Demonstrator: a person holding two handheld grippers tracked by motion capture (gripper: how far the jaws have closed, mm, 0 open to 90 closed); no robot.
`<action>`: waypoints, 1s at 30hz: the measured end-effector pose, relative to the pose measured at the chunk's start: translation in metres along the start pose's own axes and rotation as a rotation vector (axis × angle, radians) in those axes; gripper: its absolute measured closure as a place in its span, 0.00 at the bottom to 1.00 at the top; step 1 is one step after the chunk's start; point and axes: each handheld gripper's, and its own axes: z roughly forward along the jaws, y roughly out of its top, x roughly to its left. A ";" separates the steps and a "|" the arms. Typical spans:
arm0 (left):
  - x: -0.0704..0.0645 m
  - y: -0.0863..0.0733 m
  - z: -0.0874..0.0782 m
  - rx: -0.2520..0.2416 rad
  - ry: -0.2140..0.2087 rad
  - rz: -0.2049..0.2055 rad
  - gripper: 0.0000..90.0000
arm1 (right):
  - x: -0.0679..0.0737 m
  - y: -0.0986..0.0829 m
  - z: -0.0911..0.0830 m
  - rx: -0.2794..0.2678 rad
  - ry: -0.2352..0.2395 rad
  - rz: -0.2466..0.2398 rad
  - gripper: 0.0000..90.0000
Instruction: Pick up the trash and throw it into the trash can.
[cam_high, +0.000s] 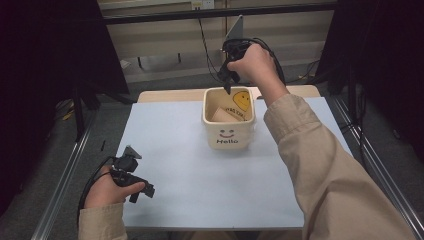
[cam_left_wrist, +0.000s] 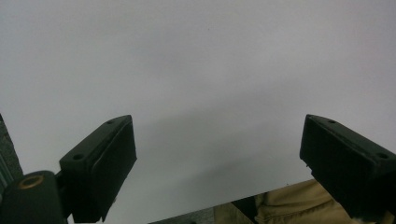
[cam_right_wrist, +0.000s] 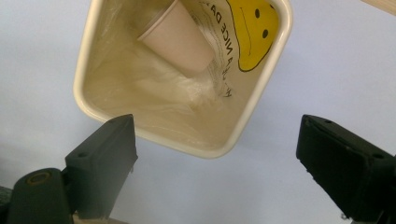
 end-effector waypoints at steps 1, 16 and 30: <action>0.000 0.000 0.000 0.000 0.000 0.004 0.12 | -0.001 0.000 -0.002 -0.002 0.000 0.005 0.14; -0.001 0.001 0.001 0.010 -0.004 0.000 0.12 | -0.014 -0.010 -0.060 -0.066 -0.015 0.028 0.13; -0.002 0.001 0.001 0.000 -0.003 0.002 0.12 | -0.025 -0.018 -0.069 -0.063 -0.028 0.024 0.11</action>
